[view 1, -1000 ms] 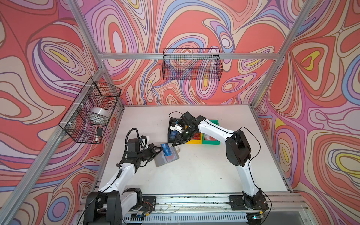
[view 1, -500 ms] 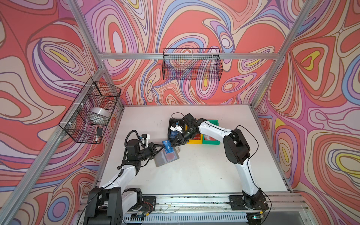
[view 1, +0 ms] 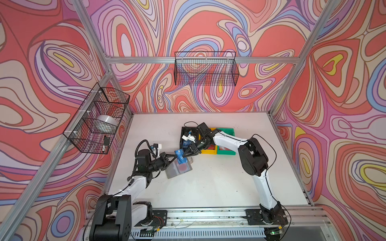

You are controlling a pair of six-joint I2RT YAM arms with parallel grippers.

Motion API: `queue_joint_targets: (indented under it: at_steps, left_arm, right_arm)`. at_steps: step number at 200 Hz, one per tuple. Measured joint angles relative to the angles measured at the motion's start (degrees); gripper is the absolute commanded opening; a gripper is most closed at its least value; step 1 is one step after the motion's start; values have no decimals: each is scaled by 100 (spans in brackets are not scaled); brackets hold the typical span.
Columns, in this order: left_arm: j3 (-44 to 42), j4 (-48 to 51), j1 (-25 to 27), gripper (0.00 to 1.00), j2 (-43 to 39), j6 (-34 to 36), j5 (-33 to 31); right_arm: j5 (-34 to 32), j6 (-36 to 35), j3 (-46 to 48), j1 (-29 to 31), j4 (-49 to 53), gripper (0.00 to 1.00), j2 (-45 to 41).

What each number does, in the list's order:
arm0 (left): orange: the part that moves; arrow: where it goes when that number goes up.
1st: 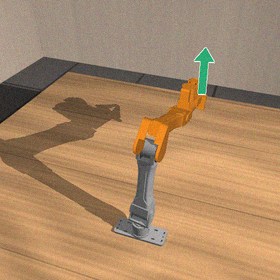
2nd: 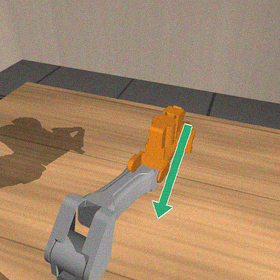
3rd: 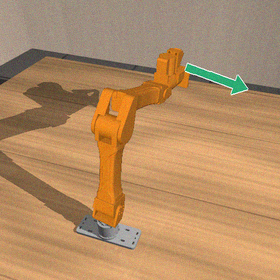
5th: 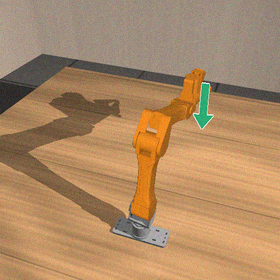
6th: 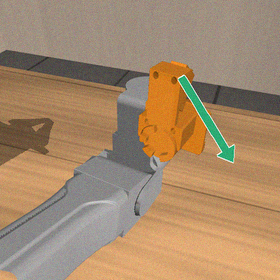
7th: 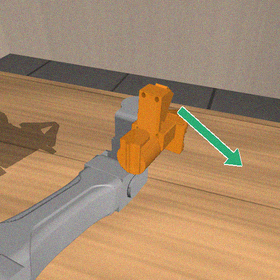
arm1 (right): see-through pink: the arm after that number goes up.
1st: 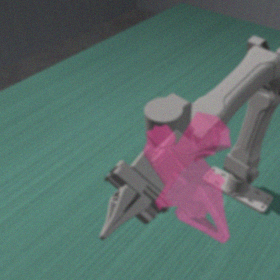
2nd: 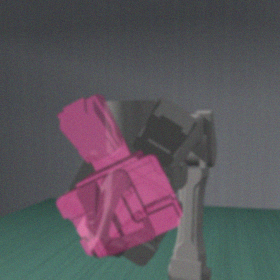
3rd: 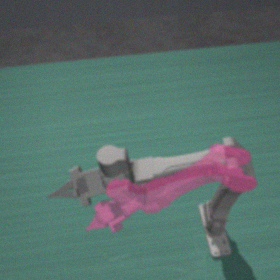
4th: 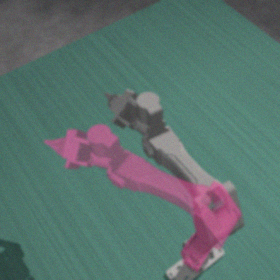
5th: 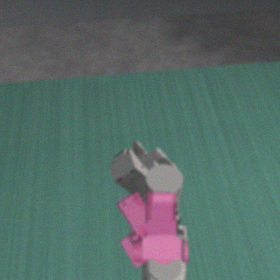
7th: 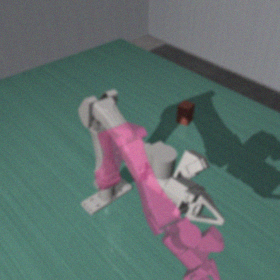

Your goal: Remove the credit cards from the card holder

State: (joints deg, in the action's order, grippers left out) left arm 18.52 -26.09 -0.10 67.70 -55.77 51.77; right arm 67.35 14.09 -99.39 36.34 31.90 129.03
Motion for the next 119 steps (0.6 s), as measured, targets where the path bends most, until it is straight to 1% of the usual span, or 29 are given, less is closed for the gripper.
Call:
queue_joint_targets:
  at_steps: [12,30,65,85,96,119]
  left_arm:
    - [-7,24,2,7,33,15,-39]
    - [2,190,13,14,-13,120,-79]
    - [81,1049,17,25,-350,505,-304]
    - [160,1401,20,29,-549,664,-426]
    - [173,1499,17,29,-590,717,-470]
    - [175,1703,17,29,-575,796,-595]
  right_arm:
    - [37,11,0,0,-11,0,-2]
    - [46,-76,-4,7,68,0,-2]
    - [-118,-645,-420,33,861,0,0]
    - [-297,-1084,-896,15,1478,0,15]
    - [-444,-1335,-1239,0,1847,0,42]
    - [-988,-2140,-2350,-7,2883,0,275]
